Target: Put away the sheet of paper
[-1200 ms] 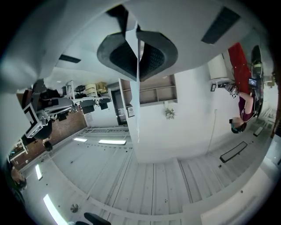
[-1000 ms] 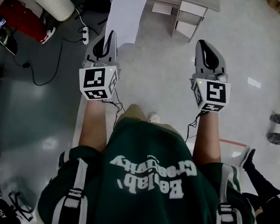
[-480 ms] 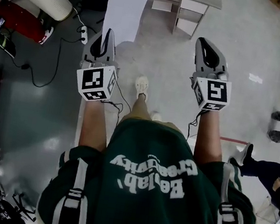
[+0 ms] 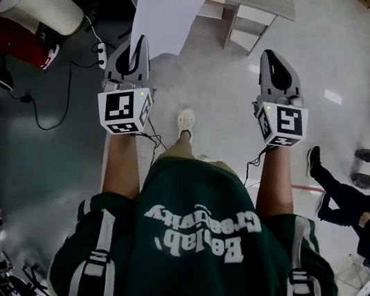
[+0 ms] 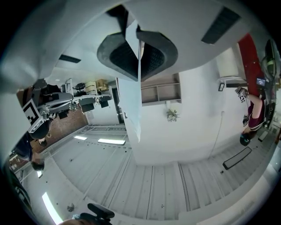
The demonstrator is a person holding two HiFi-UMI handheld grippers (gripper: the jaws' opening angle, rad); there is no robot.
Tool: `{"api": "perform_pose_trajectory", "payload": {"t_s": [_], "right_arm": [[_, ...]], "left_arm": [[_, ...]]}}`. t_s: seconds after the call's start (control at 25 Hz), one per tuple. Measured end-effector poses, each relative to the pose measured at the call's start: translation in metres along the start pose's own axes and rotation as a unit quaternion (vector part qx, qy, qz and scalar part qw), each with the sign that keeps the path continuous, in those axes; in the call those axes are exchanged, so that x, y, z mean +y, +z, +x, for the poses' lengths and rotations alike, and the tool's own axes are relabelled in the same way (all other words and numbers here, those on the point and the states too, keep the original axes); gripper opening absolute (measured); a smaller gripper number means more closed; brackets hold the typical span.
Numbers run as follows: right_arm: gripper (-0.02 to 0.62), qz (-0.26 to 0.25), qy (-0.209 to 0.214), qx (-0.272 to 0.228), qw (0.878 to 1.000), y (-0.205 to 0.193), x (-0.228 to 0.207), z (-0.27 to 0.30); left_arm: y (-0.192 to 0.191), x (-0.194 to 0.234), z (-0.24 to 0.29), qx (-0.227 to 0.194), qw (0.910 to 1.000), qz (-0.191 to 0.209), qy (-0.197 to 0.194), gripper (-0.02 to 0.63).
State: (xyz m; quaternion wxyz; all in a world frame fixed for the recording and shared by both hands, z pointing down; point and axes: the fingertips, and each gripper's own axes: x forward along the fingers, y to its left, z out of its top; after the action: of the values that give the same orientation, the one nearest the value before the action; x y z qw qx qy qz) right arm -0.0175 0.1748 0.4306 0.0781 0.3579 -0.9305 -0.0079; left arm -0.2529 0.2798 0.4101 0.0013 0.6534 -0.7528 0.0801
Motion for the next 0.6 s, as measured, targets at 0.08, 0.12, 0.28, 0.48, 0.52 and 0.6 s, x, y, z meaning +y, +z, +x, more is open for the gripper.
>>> {"api": "perform_pose_trajectory", "payload": {"t_s": [0.08,0.12,0.28,0.48,0.52,0.6], "right_arm": [[0.035,0.002,0.000,0.000,1.000,0.004,-0.005,0.034],[0.035,0.003,0.001,-0.002,1.000,0.007,-0.007,0.050],[0.035,0.004,-0.006,-0.002,1.000,0.013,-0.018,0.112],[0.035,0.006,-0.022,-0.001,1.000,0.017,-0.030,0.179],[0.035,0.006,-0.026,0.000,1.000,0.018,-0.030,0.191],[0.035,0.006,-0.031,0.001,1.000,0.019,-0.030,0.212]], "left_arm": [[-0.001,0.016,0.032,-0.002,1.0000,0.000,-0.007,0.018],[-0.002,0.023,0.047,-0.003,0.9999,0.001,-0.011,0.018],[-0.004,0.055,0.105,0.001,0.9998,0.004,-0.019,0.018],[-0.008,0.100,0.166,0.003,0.9998,0.006,-0.021,0.018],[-0.009,0.109,0.176,0.004,0.9997,0.006,-0.021,0.018],[-0.012,0.126,0.194,0.006,0.9997,0.005,-0.023,0.018]]}}
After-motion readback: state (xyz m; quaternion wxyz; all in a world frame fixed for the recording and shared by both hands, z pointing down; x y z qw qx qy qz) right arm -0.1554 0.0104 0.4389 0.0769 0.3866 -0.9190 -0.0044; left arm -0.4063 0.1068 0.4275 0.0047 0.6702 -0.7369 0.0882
